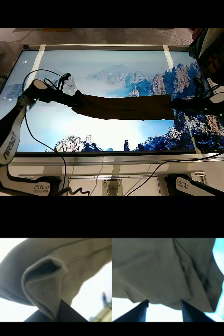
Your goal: Fold the clothes and pants, and hang the long-sleeved shirts on hangers.
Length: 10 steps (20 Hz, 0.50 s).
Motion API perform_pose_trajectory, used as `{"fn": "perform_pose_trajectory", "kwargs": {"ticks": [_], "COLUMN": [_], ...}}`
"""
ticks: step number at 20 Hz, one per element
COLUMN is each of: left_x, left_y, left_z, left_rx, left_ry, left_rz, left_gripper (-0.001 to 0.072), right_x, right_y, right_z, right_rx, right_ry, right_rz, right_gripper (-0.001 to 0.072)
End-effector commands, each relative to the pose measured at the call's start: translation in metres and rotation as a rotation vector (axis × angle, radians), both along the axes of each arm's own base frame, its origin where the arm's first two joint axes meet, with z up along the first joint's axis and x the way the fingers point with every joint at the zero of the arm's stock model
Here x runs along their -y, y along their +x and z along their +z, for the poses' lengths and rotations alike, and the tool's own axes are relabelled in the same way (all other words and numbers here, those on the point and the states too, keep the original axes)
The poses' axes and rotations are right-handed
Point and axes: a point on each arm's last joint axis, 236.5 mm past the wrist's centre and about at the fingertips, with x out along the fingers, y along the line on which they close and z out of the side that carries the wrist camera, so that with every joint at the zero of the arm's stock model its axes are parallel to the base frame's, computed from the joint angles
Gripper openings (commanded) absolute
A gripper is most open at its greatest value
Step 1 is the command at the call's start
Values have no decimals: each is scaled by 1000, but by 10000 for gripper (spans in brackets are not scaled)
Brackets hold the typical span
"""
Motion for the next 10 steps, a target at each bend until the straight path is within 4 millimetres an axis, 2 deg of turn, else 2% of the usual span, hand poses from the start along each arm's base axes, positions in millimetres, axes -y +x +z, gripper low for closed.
{"fn": "perform_pose_trajectory", "kwargs": {"ticks": [1,2,5,7,10], "left_x": [-3,-3,-3,-2,-1], "left_y": [-24,-29,-40,-47,-57], "left_z": [40,50,78,97,128], "left_rx": [23,29,22,64,121], "left_ry": [-10,-12,-27,-27,-32], "left_rz": [-52,-59,-3,-7,22], "left_gripper": [13,13,13,13,13], "right_x": [-43,-62,-132,-181,-254], "right_y": [26,29,32,31,24], "right_z": [16,18,19,5,-27], "right_rx": [101,117,136,116,58], "right_ry": [45,40,72,102,180], "right_rz": [20,56,118,141,115], "right_gripper": [77,13,12,11,11]}}
